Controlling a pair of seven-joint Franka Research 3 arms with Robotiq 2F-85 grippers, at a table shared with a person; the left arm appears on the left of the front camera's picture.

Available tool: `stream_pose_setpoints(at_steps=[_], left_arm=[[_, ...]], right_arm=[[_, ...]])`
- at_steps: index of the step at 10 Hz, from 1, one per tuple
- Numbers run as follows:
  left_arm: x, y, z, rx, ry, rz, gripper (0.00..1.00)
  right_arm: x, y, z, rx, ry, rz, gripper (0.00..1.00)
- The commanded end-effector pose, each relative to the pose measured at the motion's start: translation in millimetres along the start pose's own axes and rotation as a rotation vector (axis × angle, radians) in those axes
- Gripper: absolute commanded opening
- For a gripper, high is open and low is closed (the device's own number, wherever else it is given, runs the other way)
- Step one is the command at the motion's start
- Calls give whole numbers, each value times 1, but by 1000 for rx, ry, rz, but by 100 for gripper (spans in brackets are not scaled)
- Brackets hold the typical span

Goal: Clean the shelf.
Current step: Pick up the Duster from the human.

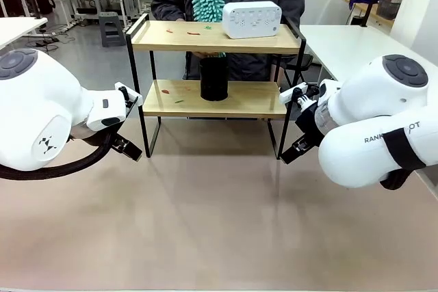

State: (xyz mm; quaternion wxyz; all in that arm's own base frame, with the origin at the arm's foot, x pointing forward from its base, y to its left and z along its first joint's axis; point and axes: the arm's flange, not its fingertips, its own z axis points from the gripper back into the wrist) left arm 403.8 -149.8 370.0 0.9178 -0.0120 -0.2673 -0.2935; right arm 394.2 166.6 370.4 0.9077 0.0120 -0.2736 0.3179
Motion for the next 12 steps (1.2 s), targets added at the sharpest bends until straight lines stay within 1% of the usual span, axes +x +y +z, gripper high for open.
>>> stream_pose_setpoints(at_steps=[1,2,3,4,5,6,7,8,9,10,11,12], left_arm=[[0,0,0,0,0,0,100],[13,-3,42,-129,61,23,100],[7,2,103,-197,-16,60,100],[-16,21,161,-301,-91,67,100],[-43,53,201,-370,-134,147,100],[-76,92,217,-357,-187,287,100],[-109,121,215,-395,-199,388,100],[-146,150,205,-451,-270,498,100],[-184,177,191,-526,-379,615,100],[-226,199,174,-595,-492,731,100],[-249,209,161,-607,-537,833,100],[-272,217,144,-617,-612,973,100]], right_arm=[[0,0,0,0,0,-1,100],[0,0,0,0,0,0,100],[-8,-4,71,48,-67,-14,100],[-33,-19,149,58,-127,-137,100],[-72,-44,208,82,-220,-306,100],[-131,-83,243,246,-337,-469,100],[-185,-111,248,328,-421,-606,100],[-237,-131,240,385,-512,-752,100],[-283,-139,224,420,-566,-869,100],[-321,-139,203,444,-592,-972,100],[-343,-138,182,472,-594,-1042,100],[-347,-134,163,458,-553,-1087,100]])
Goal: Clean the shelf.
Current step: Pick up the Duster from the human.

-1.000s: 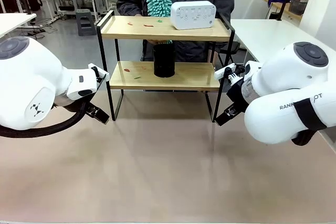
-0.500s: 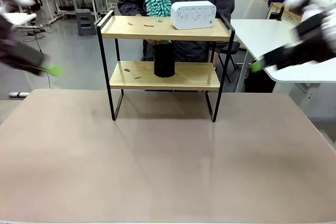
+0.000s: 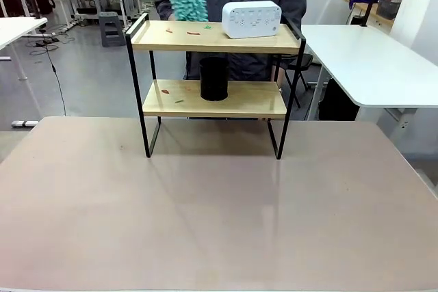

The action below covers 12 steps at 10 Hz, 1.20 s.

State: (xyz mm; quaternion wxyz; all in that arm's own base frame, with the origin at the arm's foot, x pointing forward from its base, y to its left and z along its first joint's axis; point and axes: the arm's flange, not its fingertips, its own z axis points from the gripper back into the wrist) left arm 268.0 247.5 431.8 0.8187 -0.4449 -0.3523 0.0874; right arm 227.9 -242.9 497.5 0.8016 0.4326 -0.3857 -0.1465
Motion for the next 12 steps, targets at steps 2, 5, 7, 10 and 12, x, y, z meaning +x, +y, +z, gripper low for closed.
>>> stream_pose_setpoints(at_steps=[2,5,7,10,12], left_arm=[[7,-42,-9,34,88,-114,100],[7,-42,-9,34,88,-114,100],[7,-42,-9,34,88,-114,100],[36,-63,-17,-133,193,-18,100],[114,-81,-45,-335,216,140,100]], right_arm=[[0,0,0,0,0,0,100],[0,0,0,0,0,0,100],[0,0,0,0,0,0,100],[0,0,0,0,0,0,100],[0,0,0,0,0,0,100]])
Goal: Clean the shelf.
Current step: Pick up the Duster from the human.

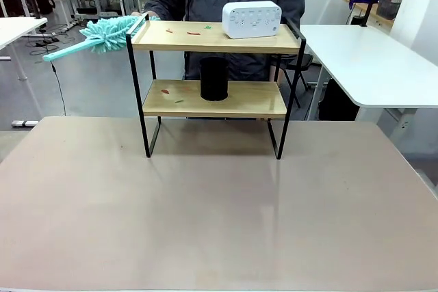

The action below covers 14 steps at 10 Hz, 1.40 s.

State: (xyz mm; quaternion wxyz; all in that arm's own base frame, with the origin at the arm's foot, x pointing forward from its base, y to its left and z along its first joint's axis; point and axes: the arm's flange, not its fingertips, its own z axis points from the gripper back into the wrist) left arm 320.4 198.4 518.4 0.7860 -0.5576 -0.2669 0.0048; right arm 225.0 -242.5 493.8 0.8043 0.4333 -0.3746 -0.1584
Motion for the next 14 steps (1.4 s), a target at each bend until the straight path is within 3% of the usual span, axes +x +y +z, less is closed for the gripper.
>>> stream_pose_setpoints(at_steps=[1,5,9,14], left_arm=[[91,10,-14,-106,-12,150,100],[162,37,-123,-255,218,331,100],[154,42,-221,-330,415,364,100],[146,41,-239,-289,392,354,100]], right_arm=[[4,3,-1,14,-10,28,100],[4,3,-1,14,-10,28,100],[4,3,-1,14,-10,28,100],[4,3,-1,14,-10,28,100]])
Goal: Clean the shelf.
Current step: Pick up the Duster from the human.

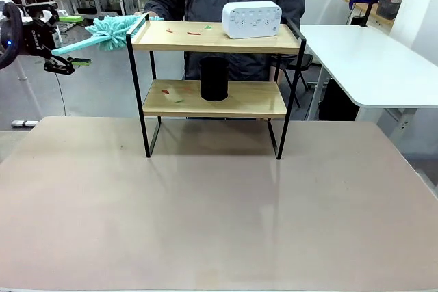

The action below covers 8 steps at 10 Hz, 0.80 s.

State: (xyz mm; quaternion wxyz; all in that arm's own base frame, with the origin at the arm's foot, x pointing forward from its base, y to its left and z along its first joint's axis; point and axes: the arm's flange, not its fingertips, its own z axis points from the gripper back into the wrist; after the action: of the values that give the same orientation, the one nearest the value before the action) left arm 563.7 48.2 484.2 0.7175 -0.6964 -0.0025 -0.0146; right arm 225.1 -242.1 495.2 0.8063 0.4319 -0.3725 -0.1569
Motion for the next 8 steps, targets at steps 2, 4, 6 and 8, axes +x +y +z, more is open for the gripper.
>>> stream_pose_setpoints(at_steps=[2,4,6,8], left_arm=[[-7,-3,-1,9,-45,-19,41],[-7,-3,-2,12,-64,-30,0],[-7,-1,-1,22,-69,-37,0],[-8,-2,-1,31,-68,-47,0]], right_arm=[[3,1,-1,17,-16,26,100],[3,1,-1,17,-16,26,100],[3,1,-1,17,-16,26,100],[3,1,-1,17,-16,26,100]])
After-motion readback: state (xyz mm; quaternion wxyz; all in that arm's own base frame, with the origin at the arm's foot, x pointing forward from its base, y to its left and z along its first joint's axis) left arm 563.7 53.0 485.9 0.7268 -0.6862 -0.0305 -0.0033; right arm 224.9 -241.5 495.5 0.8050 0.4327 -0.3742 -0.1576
